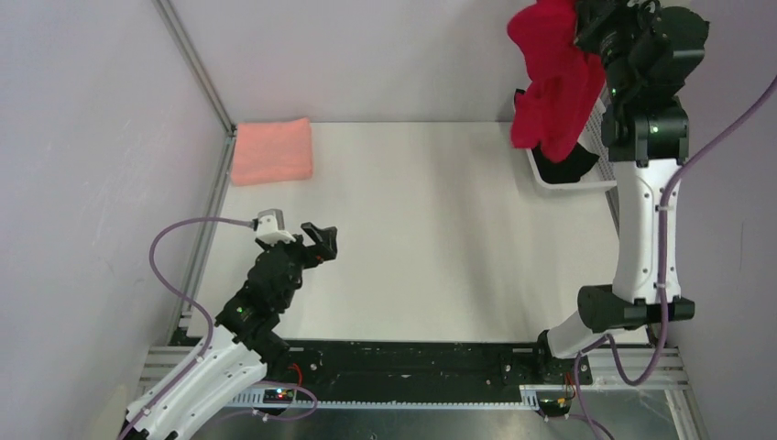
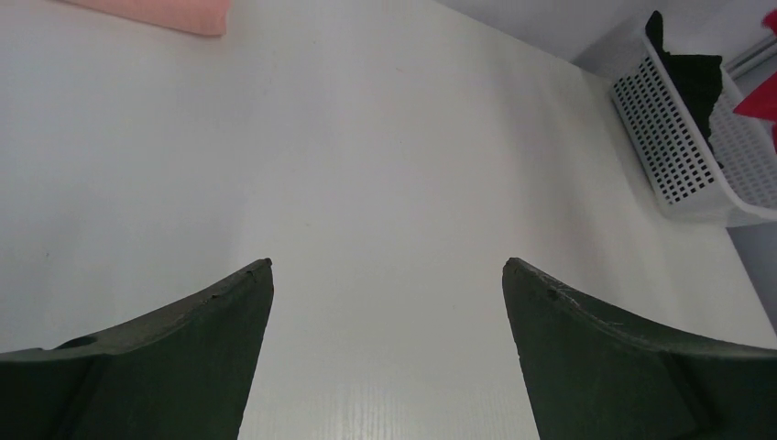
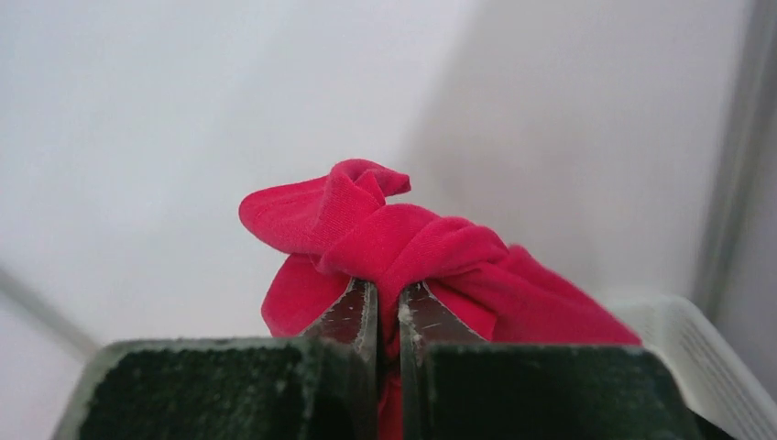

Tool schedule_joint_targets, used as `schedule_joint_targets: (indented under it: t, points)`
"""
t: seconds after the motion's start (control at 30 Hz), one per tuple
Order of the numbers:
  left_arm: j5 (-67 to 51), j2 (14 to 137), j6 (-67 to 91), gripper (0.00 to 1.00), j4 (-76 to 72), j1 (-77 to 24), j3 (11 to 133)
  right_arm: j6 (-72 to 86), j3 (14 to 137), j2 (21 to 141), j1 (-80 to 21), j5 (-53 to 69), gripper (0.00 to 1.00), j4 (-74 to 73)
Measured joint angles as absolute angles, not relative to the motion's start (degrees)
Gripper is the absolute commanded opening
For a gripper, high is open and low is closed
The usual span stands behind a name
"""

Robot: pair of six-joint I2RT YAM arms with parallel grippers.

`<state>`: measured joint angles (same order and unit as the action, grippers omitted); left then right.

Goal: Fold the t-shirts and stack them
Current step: Move the tshirt to the center of the board

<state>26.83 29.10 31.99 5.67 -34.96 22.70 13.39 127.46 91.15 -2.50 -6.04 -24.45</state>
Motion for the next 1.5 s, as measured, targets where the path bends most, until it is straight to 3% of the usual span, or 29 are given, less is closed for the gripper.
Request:
schedule_joint_targets:
  t: [0.2, 0.4, 0.63, 0.77, 0.83, 0.87, 0.97, 1.0, 1.1, 1.27, 1.5]
  points:
    - [26.8, 25.3, 32.7, 0.98, 7.1, -35.0, 22.2, 12.8, 129.4, 87.4, -12.8, 5.3, 0.00, -25.3]
    - [26.8, 22.7, 34.2, 0.98, 9.4, -35.0, 21.1, 13.9, 123.0, 86.0, -23.1, 13.6, 0.00, -24.9]
    - [28.2, 19.7, 35.3, 0.98, 14.2, -35.0, 21.1, 21.3, 98.5, 76.7, -25.1, 21.4, 0.00, -16.4]
    - [29.4, 19.4, 36.2, 0.98, 15.6, -35.0, 21.1, 26.9, 71.8, 64.2, -21.3, 20.7, 0.13, -12.2]
    - [29.7, 20.7, 36.8, 0.98, 15.8, -34.8, 21.1, 29.0, 62.4, 61.5, -17.5, 20.6, 0.29, -12.7]
    - [29.8, 22.2, 37.3, 0.98, 15.8, -34.5, 21.1, 29.8, 57.6, 61.1, -15.0, 20.6, 0.46, -13.0]
    - [28.2, 29.8, 38.2, 0.98, 15.8, -32.1, 21.7, 31.2, 45.9, 63.8, -7.4, 20.0, 0.74, -16.1]
    - [26.9, 33.0, 38.3, 0.98, 15.7, -30.7, 22.3, 31.2, 43.5, 65.3, -5.3, 18.8, 0.93, -18.3]
    - [22.0, 44.6, 38.6, 0.98, 14.5, -25.5, 25.5, 31.3, 40.8, 66.3, -3.1, 13.1, 0.99, -23.7]
    - [12.8, 64.2, 37.5, 0.98, 8.7, -20.3, 34.3, 30.3, 41.3, 59.6, -5.2, -0.1, 0.99, -24.8]
    - [0.3, 88.3, 36.0, 0.98, 3.3, -16.1, 51.2, 27.5, 42.5, 56.8, -7.0, -6.8, 0.99, -25.3]
